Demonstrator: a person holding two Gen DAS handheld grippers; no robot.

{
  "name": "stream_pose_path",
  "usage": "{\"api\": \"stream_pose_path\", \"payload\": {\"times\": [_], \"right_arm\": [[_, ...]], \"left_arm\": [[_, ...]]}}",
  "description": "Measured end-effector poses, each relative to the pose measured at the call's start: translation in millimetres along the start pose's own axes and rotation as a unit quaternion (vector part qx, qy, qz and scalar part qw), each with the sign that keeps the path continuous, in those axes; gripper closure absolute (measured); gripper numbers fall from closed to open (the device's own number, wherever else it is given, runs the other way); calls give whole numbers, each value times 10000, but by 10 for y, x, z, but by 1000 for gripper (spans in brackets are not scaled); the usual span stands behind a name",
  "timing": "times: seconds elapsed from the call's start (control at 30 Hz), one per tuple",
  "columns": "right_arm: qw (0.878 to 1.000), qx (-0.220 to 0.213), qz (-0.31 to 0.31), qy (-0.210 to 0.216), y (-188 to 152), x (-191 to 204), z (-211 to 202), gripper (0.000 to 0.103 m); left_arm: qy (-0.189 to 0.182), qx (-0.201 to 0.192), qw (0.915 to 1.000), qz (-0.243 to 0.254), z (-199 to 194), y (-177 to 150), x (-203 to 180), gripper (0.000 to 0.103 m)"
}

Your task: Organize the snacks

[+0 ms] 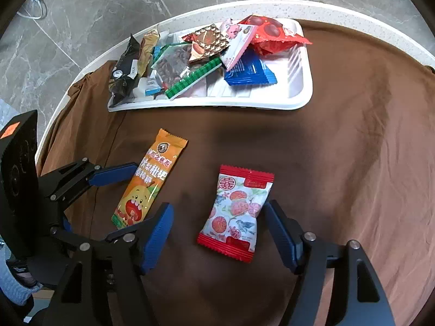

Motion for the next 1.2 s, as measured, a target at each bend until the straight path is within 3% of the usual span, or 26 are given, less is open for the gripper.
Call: {"api": "stream_pose_path", "payload": {"times": [0.13, 0.27, 0.37, 0.4, 0.43, 0.47, 0.53, 0.87, 1.2], "right_arm": [[9998, 12, -97, -180, -7, 13, 15, 32], [9959, -97, -269, -858, -25, -14, 14, 62], [9960, -208, -263, -824, -40, -28, 0, 65], [9959, -228, -286, -824, -48, -31, -4, 66], [9963, -248, -265, -785, -56, -34, -13, 68], [9970, -262, -205, -693, -69, -39, -25, 68], [9978, -303, -129, -570, -90, -86, -72, 69], [9981, -594, 106, -135, -81, -125, -412, 69], [9925, -1111, 456, 220, 527, -263, -674, 69]], "left_arm": [[37, -12, 10000, 11, 6, 7, -1, 33], [170, -54, 9998, 49, 16, 3, 5, 33], [327, -103, 9992, 201, 35, 2, -3, 35], [449, -133, 9985, 276, 36, 1, -1, 40], [532, -181, 9981, 243, 23, 12, 24, 56], [506, -196, 9984, 156, 10, 24, 54, 74], [280, -203, 9993, -152, -21, 34, 137, 75], [-68, -437, 9985, -334, -316, 74, 165, 78], [-113, -1007, 9938, -464, -740, 670, 464, 78]]}}
Point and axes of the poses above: each gripper's, at about its wrist camera, not at the fingertips, and z roughly the way its jaws point, x to its left, y to its top, the point moved 9 cm from there along z, roughly the way its jaws point, and after that the axes turned 5 degrees about x, right-handed, at the moved point
